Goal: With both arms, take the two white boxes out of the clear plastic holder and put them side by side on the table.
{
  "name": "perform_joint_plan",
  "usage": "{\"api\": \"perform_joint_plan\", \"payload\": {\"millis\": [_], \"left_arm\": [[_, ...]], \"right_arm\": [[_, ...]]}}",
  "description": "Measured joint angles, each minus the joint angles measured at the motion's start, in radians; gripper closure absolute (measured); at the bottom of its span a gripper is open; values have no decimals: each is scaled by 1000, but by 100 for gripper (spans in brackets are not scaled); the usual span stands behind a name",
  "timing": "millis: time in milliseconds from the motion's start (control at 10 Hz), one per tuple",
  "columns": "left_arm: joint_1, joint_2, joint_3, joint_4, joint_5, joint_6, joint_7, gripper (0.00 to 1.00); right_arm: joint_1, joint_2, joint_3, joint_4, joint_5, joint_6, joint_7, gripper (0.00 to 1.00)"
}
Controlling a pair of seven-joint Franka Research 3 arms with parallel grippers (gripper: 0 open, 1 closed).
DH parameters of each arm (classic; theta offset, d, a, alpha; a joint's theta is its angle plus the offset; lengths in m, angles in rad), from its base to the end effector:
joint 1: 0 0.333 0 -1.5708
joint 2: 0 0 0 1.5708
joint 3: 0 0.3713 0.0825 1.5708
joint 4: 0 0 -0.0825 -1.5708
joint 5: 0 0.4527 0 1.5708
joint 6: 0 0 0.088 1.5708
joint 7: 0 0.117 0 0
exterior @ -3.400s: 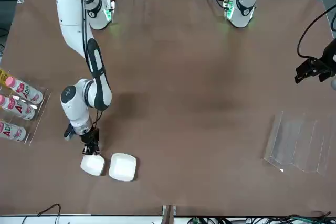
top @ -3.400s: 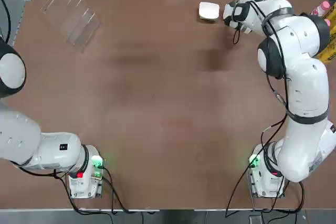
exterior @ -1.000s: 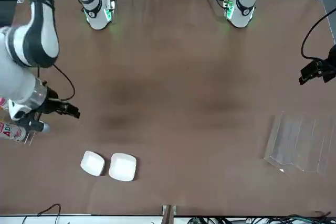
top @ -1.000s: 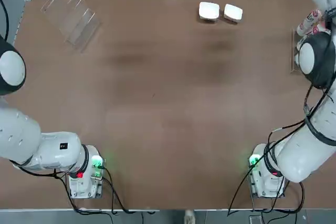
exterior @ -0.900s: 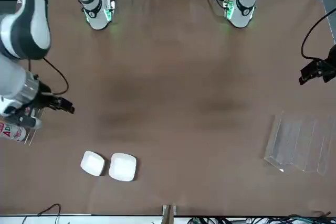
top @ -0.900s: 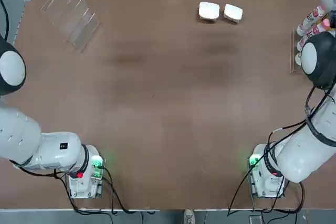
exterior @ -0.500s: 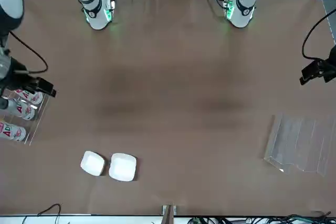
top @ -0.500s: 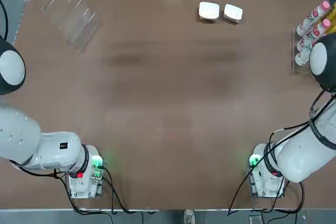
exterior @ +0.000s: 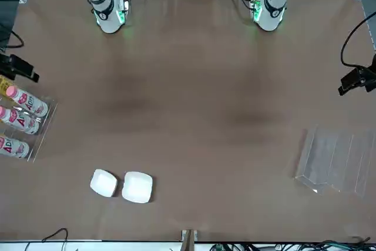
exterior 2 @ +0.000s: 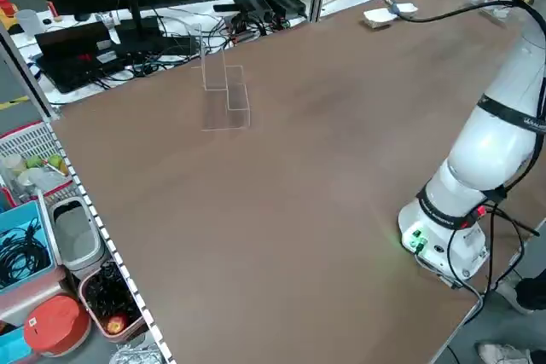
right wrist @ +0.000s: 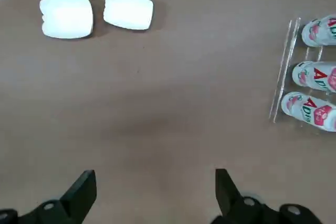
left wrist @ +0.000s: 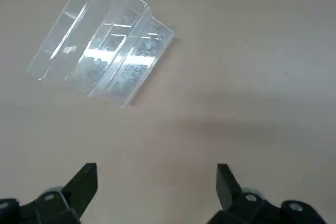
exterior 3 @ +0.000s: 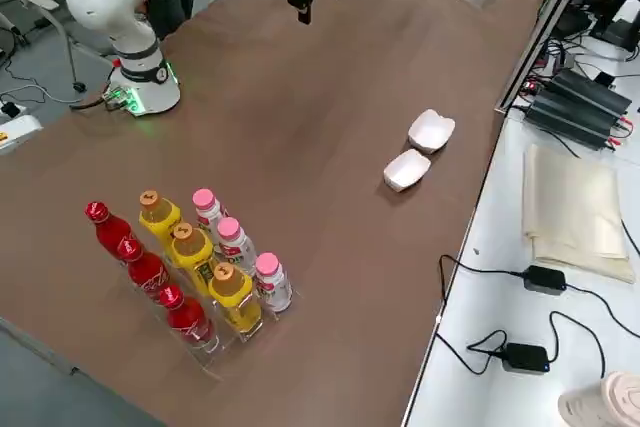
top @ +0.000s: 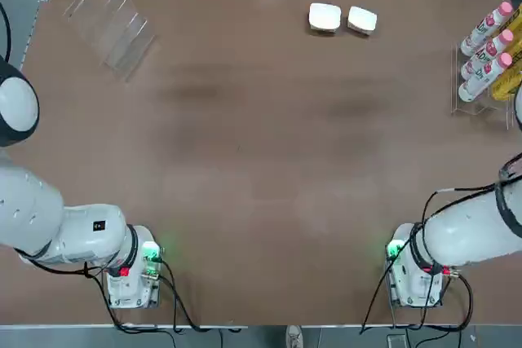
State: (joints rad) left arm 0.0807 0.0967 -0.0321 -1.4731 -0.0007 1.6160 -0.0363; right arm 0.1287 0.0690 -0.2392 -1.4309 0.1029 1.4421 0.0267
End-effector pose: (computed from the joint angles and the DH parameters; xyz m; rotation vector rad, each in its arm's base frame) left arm 0.6630 0.0333 0.6648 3.1344 0.1335 0.0726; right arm 0.6322 -0.0507 0.6919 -3.0461 0.1933 0.0798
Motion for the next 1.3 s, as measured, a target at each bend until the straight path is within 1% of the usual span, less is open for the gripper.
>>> {"api": "perform_joint_plan", "payload": {"millis": [100,200,400,500,700,800,900,1000,1100,1300], "left_arm": [[-1,0,-1,0,0,0,0,0],[-2,0,-2,0,0,0,-1,0],[-3,0,-3,0,0,-2,-2,0],[-3,0,-3,0,0,-2,-2,0],[-6,0,-6,0,0,-5,-2,0],[-6,0,-8,0,0,-7,-2,0],[-3,0,-8,0,0,-10,-1,0],[-1,1,-7,-1,0,-12,0,0],[-1,1,-6,-1,0,-13,0,0],[-3,2,-8,-1,0,-13,0,0]], "right_arm": [[-5,-25,22,-34,-34,12,0,0],[-2,-58,36,-84,-54,48,0,0],[-2,-130,43,-211,-66,127,0,0],[-5,-150,42,-244,-68,134,-3,0],[-20,-167,42,-263,-69,133,-18,0],[-34,-169,51,-265,-69,133,-22,0],[-63,-169,83,-265,-69,131,-23,0],[-102,-170,129,-265,-69,129,-23,0],[-118,-170,154,-265,-70,129,-23,0],[-124,-170,162,-265,-70,130,-23,0]]}}
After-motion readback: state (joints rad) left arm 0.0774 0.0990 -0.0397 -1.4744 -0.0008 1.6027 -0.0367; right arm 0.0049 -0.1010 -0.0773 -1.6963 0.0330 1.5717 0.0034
